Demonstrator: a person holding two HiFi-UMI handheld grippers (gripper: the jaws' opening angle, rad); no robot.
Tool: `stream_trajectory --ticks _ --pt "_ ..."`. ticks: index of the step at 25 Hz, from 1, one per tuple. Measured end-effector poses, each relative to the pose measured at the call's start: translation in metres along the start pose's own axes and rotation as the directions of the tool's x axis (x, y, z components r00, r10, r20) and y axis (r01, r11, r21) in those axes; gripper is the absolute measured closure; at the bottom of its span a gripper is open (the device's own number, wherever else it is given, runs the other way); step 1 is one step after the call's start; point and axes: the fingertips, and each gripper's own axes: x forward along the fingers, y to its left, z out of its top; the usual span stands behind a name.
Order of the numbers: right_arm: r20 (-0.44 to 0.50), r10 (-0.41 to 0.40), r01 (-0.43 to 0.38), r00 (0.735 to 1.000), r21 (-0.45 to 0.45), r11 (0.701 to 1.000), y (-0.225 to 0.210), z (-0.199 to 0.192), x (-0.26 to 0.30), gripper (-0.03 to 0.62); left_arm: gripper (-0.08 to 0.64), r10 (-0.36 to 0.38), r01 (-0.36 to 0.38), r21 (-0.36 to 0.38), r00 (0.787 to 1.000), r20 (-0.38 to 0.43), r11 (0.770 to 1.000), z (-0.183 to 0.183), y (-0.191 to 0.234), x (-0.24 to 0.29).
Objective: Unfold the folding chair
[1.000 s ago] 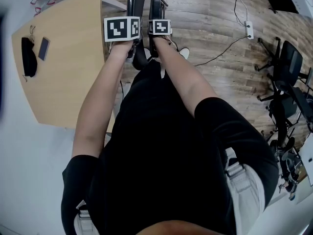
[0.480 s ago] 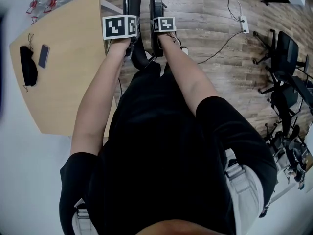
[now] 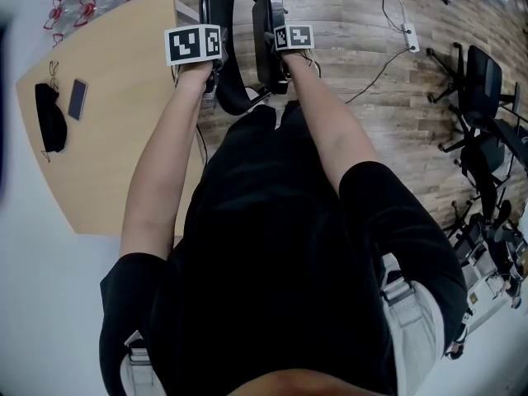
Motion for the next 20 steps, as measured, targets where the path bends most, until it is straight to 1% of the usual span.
stream_trajectory --ticks 8,14,20 --pt "-0.015 0.043 -0.043 0.999 0.032 0.999 -0.018 0.001 -0.003 0.413 0.502 -0.025 0.025 -0.058 1.000 0.001 0.998 -0.004 0.029 0.001" --pt "-0.023 0.078 -0.077 0.997 0.046 0.996 -0.036 -0.001 -0.006 0.413 0.503 -0.030 0.031 -0.079 0.999 0.018 0.996 -0.008 0.034 0.005" --pt "-0.036 0.105 -0.102 0.994 0.066 0.993 -0.059 -0.004 -0.012 0.413 0.505 -0.021 0.024 -0.096 0.999 0.035 0.995 -0.009 0.026 0.011"
